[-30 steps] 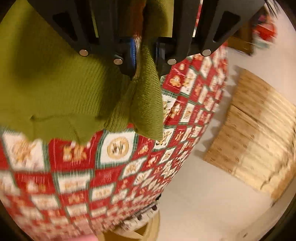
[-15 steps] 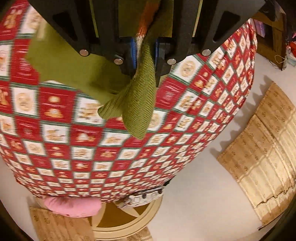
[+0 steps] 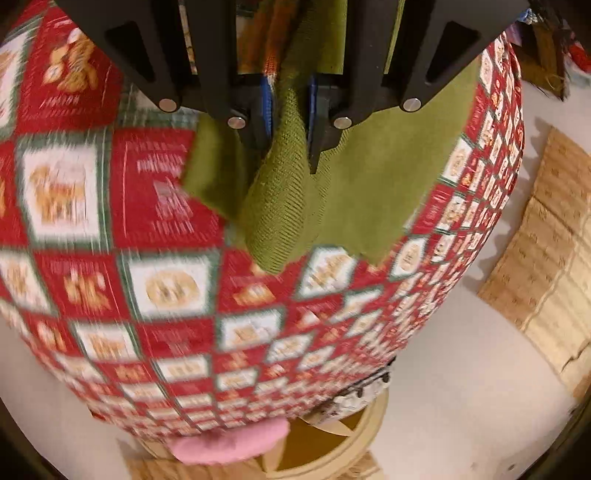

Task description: Fold small clothes

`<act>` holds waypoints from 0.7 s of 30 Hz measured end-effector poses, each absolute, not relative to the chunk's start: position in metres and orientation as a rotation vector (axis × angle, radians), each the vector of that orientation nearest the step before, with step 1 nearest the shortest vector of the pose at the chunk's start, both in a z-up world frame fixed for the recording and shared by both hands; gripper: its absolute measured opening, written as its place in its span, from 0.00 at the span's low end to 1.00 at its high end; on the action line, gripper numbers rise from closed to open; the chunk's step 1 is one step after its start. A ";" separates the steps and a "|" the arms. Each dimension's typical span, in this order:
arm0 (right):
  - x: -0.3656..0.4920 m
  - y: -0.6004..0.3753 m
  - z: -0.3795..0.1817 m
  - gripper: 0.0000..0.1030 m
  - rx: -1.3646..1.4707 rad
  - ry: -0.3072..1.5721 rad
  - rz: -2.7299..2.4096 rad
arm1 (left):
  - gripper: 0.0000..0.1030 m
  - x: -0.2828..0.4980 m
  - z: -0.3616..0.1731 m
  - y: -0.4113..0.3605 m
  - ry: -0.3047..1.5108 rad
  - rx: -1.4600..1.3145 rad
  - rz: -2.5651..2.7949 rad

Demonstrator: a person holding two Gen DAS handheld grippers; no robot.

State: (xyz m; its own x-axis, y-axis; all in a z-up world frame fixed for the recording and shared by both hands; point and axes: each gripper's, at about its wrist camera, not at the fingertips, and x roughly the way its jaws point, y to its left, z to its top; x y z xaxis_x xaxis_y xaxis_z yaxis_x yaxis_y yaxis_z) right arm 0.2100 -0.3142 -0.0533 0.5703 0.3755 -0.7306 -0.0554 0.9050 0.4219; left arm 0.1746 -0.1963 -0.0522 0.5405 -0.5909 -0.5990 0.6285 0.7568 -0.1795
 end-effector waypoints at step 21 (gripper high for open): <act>0.032 -0.325 -0.013 0.22 0.514 0.757 0.180 | 0.53 0.115 -0.052 -0.077 0.743 0.008 -0.625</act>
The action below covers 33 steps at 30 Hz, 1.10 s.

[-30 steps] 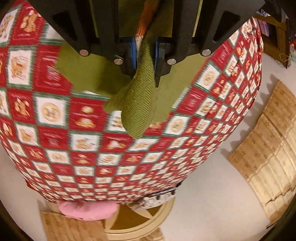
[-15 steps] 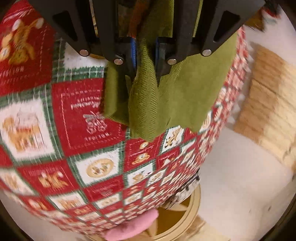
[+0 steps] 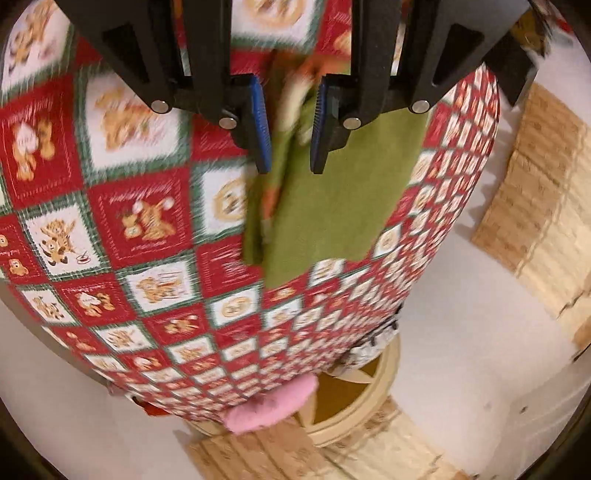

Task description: Fold small clothes

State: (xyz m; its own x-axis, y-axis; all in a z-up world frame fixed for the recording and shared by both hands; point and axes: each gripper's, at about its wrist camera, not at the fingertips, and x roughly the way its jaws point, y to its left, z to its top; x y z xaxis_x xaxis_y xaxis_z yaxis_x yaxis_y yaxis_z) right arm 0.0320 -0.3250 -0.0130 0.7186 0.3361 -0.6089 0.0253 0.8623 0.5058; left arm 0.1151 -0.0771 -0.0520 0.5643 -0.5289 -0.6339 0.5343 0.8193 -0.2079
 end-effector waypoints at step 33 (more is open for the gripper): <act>0.008 -0.258 -0.076 0.15 0.432 0.880 0.144 | 0.23 0.178 -0.074 -0.047 0.880 -0.117 -0.459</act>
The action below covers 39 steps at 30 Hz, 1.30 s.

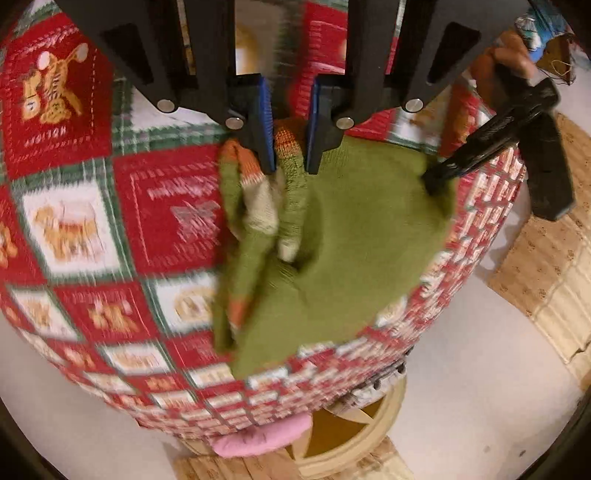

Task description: Fold small clothes

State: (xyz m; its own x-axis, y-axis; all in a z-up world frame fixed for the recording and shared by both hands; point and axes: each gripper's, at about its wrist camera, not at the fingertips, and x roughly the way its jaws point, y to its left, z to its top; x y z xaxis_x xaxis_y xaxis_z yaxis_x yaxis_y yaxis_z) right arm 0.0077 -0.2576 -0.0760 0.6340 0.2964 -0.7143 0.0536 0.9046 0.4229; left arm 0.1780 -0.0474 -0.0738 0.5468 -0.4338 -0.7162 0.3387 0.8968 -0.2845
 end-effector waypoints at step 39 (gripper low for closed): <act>0.074 -0.229 -0.003 0.14 0.052 0.608 -0.083 | 0.78 0.261 -0.025 -0.070 0.713 0.020 -0.300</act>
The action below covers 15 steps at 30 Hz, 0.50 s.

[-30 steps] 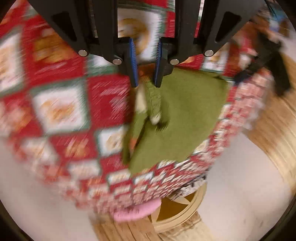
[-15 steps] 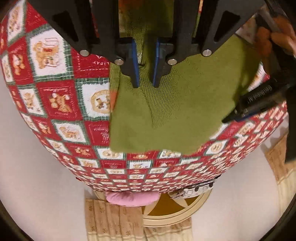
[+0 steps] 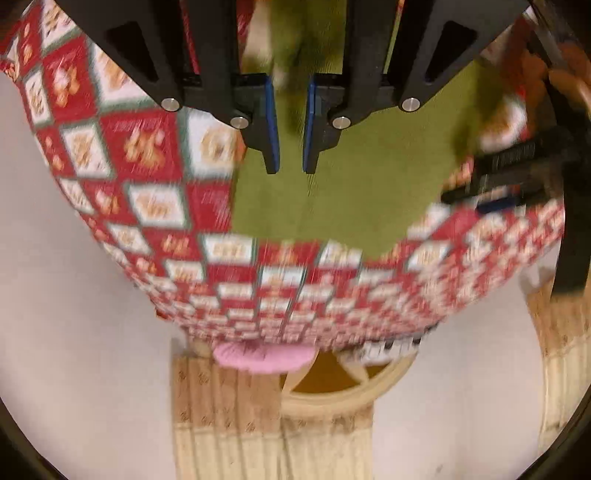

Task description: Fold small clothes

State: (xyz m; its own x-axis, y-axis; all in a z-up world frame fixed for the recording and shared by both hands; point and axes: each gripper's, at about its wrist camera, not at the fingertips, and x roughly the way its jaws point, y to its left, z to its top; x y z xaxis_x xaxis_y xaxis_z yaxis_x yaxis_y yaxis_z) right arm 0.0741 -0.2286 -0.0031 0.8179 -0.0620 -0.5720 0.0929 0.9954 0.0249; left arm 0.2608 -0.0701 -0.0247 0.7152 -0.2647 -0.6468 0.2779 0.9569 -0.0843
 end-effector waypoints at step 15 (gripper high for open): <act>0.202 -0.252 -0.053 0.19 -0.048 0.890 -0.106 | 1.00 0.319 -0.059 -0.093 0.808 0.024 -0.230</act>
